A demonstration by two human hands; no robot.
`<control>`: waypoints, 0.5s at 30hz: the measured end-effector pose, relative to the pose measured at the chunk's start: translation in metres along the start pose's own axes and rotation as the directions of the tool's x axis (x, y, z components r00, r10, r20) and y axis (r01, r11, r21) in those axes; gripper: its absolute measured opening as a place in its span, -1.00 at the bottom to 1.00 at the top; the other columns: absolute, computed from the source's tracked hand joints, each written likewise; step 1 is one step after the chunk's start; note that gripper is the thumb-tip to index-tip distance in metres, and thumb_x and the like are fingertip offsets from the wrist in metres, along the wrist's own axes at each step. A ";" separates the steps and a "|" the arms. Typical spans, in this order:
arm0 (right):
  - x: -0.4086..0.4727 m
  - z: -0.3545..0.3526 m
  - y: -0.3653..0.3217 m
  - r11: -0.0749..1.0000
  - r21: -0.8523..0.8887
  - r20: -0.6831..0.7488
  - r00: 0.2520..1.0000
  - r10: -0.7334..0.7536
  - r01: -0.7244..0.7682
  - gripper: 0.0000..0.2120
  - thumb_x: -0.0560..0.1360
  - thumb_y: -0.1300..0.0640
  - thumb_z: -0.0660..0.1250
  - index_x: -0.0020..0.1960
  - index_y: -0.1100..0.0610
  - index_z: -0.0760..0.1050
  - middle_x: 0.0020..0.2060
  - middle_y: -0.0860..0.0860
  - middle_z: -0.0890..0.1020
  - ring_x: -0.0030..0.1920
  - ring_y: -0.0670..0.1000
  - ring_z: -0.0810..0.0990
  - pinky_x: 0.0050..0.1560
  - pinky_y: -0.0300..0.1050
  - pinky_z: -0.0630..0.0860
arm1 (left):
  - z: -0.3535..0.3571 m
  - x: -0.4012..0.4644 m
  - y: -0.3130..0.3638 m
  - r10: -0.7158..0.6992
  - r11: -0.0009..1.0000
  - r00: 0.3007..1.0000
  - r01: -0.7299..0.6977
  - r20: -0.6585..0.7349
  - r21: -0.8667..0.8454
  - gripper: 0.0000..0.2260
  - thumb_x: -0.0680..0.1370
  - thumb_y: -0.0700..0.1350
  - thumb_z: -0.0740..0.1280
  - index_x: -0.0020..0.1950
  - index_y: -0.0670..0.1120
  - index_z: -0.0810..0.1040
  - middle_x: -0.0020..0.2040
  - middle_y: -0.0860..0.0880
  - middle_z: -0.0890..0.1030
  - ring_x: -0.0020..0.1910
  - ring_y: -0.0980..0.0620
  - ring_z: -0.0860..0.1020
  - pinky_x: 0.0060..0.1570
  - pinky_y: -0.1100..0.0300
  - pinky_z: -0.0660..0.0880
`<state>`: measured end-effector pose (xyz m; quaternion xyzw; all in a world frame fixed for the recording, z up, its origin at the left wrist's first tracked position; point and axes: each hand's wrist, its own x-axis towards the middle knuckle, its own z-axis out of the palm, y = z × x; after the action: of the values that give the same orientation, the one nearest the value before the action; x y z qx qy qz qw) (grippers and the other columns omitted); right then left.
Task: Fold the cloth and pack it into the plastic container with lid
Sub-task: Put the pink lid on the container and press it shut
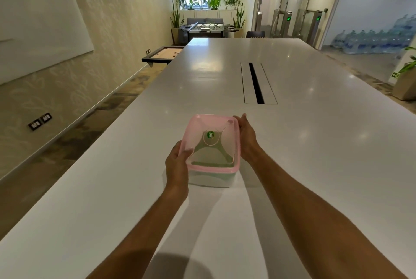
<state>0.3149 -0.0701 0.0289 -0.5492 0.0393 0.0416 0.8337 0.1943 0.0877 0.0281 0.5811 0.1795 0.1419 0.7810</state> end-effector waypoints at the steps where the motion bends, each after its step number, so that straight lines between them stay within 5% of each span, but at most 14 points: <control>1: 0.004 -0.002 0.003 1.000 0.003 0.021 1.000 -0.004 0.004 -0.56 0.55 -0.23 0.10 -0.29 0.07 0.44 -0.35 0.04 0.50 -0.31 0.04 0.47 -0.14 -0.04 0.45 | 0.000 0.001 -0.003 -0.003 1.000 1.000 0.003 -0.002 0.002 -0.63 0.53 -0.23 0.27 0.34 -0.06 0.48 0.23 -0.05 0.54 0.22 -0.12 0.47 0.29 -0.04 0.39; 12: 0.003 -0.002 0.002 0.998 -0.062 0.092 0.996 0.020 -0.015 -0.52 0.55 -0.25 0.08 -0.35 0.08 0.39 -0.40 0.04 0.47 -0.36 0.04 0.44 -0.23 -0.07 0.43 | -0.002 -0.002 -0.007 0.020 0.999 1.000 -0.021 0.009 0.048 -0.64 0.56 -0.12 0.27 0.36 -0.07 0.45 0.25 -0.08 0.55 0.22 -0.11 0.50 0.30 -0.07 0.42; 14: -0.005 0.001 -0.006 0.991 -0.137 0.087 0.996 0.020 -0.008 -0.52 0.59 -0.22 0.03 -0.19 0.08 0.54 -0.26 0.04 0.61 -0.15 0.13 0.56 -0.04 0.04 0.51 | -0.005 -0.003 -0.004 0.006 0.999 1.000 -0.007 0.016 0.047 -0.65 0.59 -0.04 0.22 0.36 -0.08 0.44 0.26 -0.12 0.55 0.20 -0.11 0.51 0.28 -0.08 0.43; 15: -0.003 -0.002 -0.007 0.980 -0.195 0.065 0.998 -0.014 0.026 -0.51 0.60 -0.20 0.00 0.05 0.13 0.56 -0.02 0.07 0.64 0.09 0.18 0.55 0.17 0.10 0.45 | -0.008 -0.002 -0.005 0.014 0.999 1.000 -0.015 0.011 0.033 -0.65 0.60 -0.02 0.20 0.36 -0.10 0.43 0.27 -0.14 0.54 0.19 -0.11 0.52 0.27 -0.05 0.44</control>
<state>0.3126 -0.0751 0.0343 -0.6273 0.0029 0.0543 0.7769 0.1891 0.0921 0.0217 0.5962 0.1734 0.1413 0.7711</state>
